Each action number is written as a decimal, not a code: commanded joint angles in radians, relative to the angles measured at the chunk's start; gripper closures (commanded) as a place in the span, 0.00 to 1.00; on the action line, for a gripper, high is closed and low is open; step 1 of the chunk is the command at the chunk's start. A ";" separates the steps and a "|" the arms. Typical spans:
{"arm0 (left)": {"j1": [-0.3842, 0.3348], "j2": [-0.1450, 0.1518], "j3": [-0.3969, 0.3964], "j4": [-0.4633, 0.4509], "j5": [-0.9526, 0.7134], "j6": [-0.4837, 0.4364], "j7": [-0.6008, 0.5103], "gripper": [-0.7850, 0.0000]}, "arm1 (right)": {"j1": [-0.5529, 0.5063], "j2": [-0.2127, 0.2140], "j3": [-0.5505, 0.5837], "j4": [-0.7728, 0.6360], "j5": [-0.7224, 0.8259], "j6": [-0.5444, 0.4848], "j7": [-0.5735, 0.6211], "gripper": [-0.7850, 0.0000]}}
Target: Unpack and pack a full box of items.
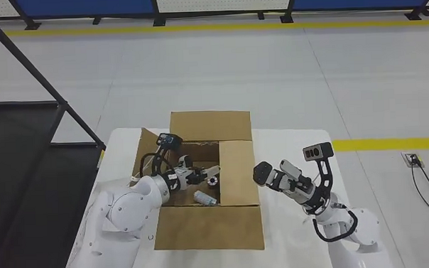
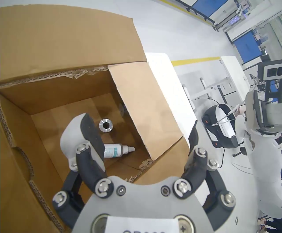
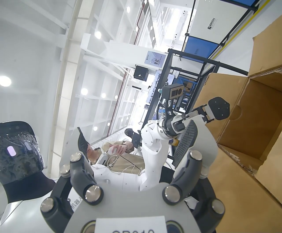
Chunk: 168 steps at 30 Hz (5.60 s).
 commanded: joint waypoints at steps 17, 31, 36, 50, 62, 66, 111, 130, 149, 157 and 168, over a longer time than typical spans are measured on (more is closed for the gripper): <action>-0.175 -0.025 0.128 0.427 -0.289 -0.098 -0.090 0.00 | -0.026 0.024 -0.004 0.006 0.037 -0.009 -0.038 0.00; -0.257 -0.062 0.224 0.621 -0.458 -0.208 0.022 0.00 | -0.051 0.041 -0.020 -0.013 0.042 -0.019 -0.069 0.00; -0.275 -0.075 0.257 0.647 -0.492 -0.247 0.050 0.00 | -0.066 0.047 -0.021 -0.022 0.045 -0.027 -0.076 0.00; -0.249 -0.065 0.235 0.540 -0.501 -0.277 0.090 0.00 | -0.094 0.065 -0.014 -0.042 0.061 -0.043 -0.080 0.00; -0.242 -0.066 0.270 0.356 -0.435 -0.209 0.126 0.00 | -0.149 0.090 0.032 -0.109 0.029 -0.058 -0.030 0.00; -0.266 -0.075 0.304 0.350 -0.428 -0.187 0.136 0.00 | -0.193 0.100 0.058 -0.141 0.056 -0.075 0.021 0.00; -0.491 -0.209 0.497 0.656 -0.449 -0.249 0.303 0.00 | -0.160 0.167 0.106 -0.087 -0.165 0.094 -0.158 0.00; 0.227 -0.038 -0.094 -0.238 -0.185 -0.115 0.375 0.00 | -0.065 0.183 0.028 -0.002 -0.281 0.296 -0.210 0.00; 0.259 -0.035 -0.130 -0.256 -0.197 -0.106 0.418 0.00 | -0.065 0.187 -0.007 -0.030 -0.382 0.292 -0.234 0.00; 0.313 -0.022 -0.299 -0.287 -0.349 -0.091 0.462 0.00 | -0.050 0.201 -0.054 -0.070 -0.586 0.296 -0.240 0.00; 0.346 -0.005 -0.470 -0.307 -0.480 -0.100 0.486 0.00 | -0.016 0.215 -0.123 -0.063 -0.762 0.361 -0.168 0.00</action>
